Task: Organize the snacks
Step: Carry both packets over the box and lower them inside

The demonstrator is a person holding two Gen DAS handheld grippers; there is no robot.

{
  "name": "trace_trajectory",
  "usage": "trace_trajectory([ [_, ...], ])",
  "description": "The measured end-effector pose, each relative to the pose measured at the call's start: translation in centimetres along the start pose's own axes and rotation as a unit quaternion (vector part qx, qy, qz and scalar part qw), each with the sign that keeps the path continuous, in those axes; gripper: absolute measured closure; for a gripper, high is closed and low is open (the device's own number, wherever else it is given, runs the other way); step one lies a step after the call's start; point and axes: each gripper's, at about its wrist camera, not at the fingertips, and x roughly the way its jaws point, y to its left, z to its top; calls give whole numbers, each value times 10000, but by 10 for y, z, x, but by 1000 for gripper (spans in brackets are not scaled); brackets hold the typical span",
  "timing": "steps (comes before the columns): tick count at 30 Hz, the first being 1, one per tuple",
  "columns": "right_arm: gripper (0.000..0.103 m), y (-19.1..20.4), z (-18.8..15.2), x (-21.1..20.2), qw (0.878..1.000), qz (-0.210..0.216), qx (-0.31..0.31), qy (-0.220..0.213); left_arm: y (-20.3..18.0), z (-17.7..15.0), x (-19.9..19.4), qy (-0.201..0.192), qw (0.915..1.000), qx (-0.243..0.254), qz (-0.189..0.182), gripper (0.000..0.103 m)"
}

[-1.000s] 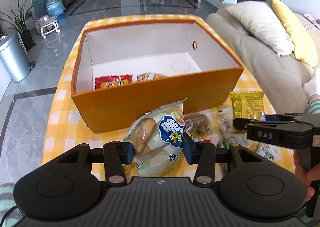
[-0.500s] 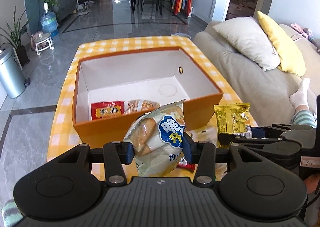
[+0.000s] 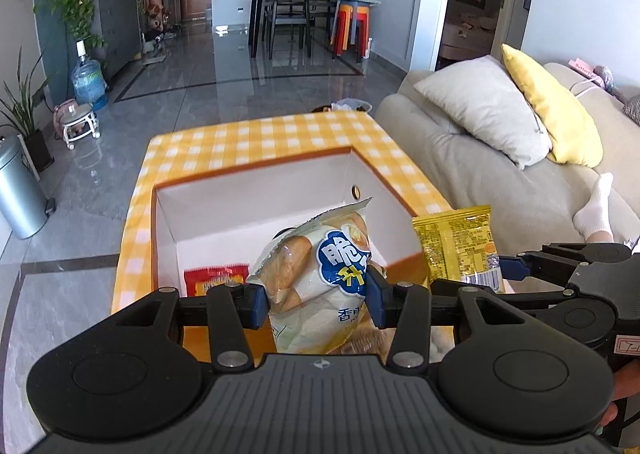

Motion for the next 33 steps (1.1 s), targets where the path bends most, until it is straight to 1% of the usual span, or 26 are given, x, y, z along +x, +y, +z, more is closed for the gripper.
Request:
trace_trajectory([
  [5,60,4,25,8,9994,198,-275,-41,7,17,6,-40,10000,-24,41,50],
  [10,61,11,47,24,9983,253,-527,-43,15,29,15,-48,9999,-7,118,50],
  [15,62,11,65,49,9968,429,-663,151,24,44,25,-44,9999,-12,137,50],
  [18,63,9,75,63,9951,555,-754,308,28,51,34,41,9999,-44,89,50],
  [23,65,-6,87,91,9929,744,-639,667,30,55,59,344,9993,-140,-84,50],
  [27,66,-12,91,116,9880,798,-764,1082,31,52,83,697,9966,-317,-309,50],
  [30,66,-12,89,132,9805,686,-1052,1512,32,48,101,972,9930,-514,-437,50],
  [33,66,-16,89,149,9734,695,-970,1958,34,44,118,1246,9884,-689,-522,50],
])
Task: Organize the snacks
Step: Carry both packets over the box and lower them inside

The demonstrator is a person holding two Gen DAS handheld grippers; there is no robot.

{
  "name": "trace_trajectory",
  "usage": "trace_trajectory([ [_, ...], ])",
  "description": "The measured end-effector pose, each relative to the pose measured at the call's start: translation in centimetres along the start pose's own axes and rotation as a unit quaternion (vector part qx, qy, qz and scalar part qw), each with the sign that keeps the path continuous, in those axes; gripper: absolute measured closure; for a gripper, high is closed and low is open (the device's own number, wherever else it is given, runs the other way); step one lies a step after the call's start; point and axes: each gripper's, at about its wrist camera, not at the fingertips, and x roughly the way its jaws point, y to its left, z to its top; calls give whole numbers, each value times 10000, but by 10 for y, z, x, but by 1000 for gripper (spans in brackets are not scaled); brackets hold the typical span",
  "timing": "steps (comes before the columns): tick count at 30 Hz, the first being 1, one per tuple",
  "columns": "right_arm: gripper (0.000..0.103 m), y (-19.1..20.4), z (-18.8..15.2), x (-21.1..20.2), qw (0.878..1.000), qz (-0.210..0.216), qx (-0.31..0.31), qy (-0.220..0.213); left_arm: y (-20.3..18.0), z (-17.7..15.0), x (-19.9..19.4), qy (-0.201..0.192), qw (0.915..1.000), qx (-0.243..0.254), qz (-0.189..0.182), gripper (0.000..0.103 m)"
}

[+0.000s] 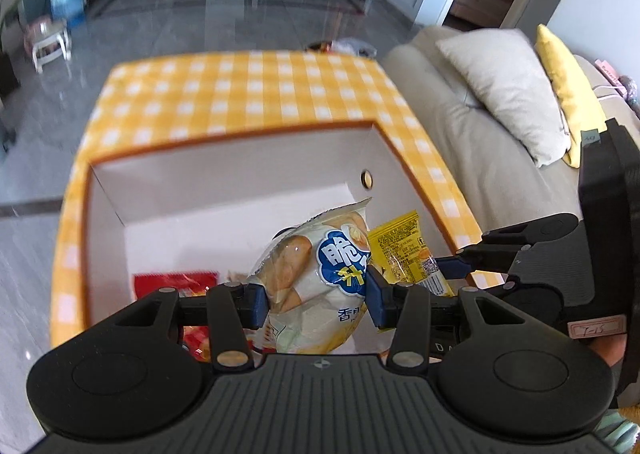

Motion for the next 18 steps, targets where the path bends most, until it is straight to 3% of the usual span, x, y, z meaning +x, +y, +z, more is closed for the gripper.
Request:
trace_trajectory([
  [9,67,-8,7,22,9977,-60,12,676,-4,7,34,615,9981,5,45,50],
  [14,77,-9,13,31,9957,-71,-19,922,-6,11,49,891,9959,16,119,50],
  [18,77,-4,13,34,9950,-96,-97,991,-9,11,55,997,9948,103,165,50],
])
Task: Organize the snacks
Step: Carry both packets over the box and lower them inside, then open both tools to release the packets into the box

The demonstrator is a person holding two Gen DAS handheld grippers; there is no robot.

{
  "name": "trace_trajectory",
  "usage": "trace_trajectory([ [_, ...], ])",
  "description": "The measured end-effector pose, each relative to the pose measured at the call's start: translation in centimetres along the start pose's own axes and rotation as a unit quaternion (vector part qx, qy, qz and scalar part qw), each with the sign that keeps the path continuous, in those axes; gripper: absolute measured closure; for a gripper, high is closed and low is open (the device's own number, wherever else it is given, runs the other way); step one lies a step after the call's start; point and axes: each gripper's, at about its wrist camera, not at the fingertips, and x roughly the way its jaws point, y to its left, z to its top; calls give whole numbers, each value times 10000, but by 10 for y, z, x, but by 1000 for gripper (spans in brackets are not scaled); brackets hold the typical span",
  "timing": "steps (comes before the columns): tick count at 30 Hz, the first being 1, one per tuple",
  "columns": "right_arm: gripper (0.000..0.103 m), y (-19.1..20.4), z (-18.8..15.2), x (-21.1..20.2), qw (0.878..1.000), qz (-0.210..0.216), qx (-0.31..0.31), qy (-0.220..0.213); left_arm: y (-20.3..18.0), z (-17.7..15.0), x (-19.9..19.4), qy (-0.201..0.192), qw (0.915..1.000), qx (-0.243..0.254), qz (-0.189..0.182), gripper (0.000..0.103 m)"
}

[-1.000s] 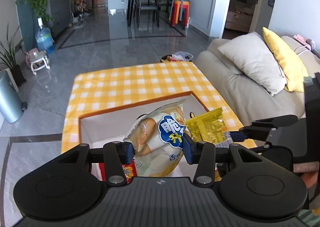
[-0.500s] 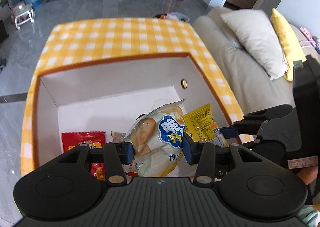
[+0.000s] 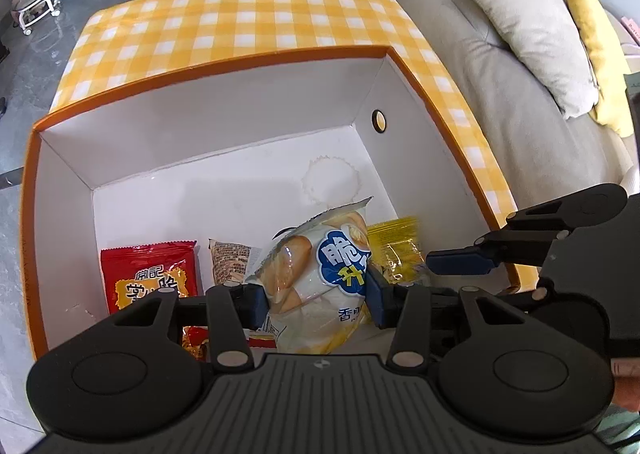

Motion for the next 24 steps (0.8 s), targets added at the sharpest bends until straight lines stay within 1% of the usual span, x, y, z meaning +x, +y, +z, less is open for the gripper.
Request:
trace_trajectory([
  [3,77,3,-2,-2,10000,-29,-29,8,-3,1,4,65,9999,88,84,49],
  [6,73,4,-4,-5,9999,-101,-6,-39,-4,3,10,136,9998,93,121,49],
  [8,68,4,-6,-7,9999,-139,18,-91,-5,3,14,196,9997,92,143,49],
  [10,68,3,-7,-9,9998,-177,31,-127,-4,4,16,222,9996,86,165,49],
  [12,68,4,-8,-10,9996,-220,1,-160,-2,4,19,216,9996,63,168,47],
  [16,63,5,-10,-13,9993,-296,-22,-220,-3,4,20,201,9995,80,226,42],
  [19,63,5,-11,-13,9992,-312,-15,-247,-4,3,17,162,9993,109,311,38],
  [21,62,5,-11,-15,9992,-310,-1,-270,-6,1,12,106,9990,192,383,35],
  [23,57,7,-12,-17,9992,-278,-23,-290,-8,0,6,21,9987,303,409,32],
  [24,57,8,-13,-19,9992,-272,-51,-303,-9,-1,2,-30,9985,348,420,30],
])
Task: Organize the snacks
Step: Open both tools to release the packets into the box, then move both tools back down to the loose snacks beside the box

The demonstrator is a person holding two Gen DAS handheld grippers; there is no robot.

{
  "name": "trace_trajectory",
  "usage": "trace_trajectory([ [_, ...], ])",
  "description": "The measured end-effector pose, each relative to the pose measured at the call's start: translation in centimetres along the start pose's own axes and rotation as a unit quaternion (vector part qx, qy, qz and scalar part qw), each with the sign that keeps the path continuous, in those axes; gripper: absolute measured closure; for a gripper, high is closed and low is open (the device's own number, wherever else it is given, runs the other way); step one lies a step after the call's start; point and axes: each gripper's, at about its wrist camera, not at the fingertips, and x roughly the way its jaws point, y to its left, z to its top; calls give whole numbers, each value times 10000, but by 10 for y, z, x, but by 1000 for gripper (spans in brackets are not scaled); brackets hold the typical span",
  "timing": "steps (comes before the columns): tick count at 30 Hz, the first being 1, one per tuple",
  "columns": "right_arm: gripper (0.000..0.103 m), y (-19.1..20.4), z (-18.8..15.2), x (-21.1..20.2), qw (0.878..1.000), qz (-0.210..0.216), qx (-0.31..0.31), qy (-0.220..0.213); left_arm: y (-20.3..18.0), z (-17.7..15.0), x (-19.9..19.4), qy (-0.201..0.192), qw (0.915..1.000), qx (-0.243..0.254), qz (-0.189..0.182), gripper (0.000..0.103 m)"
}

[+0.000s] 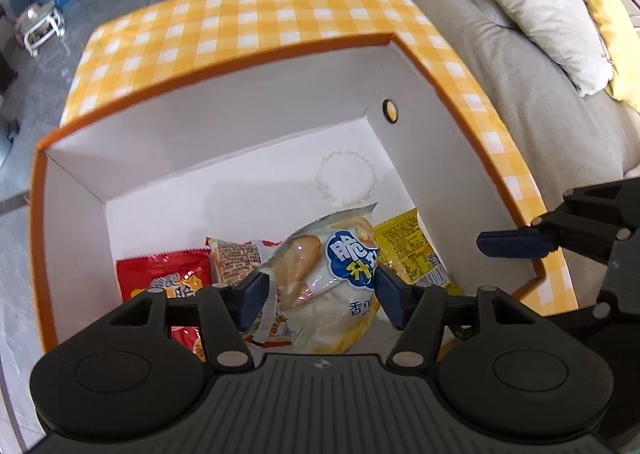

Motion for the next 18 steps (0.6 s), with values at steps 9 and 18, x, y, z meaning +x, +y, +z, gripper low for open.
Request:
trace_trajectory([
  [9,52,3,-12,-28,9992,-97,99,-377,-3,-14,-47,-676,9967,307,337,28],
  [18,41,14,-50,-70,9891,-355,553,-1319,-14,-53,-95,-1537,9854,511,525,28],
])
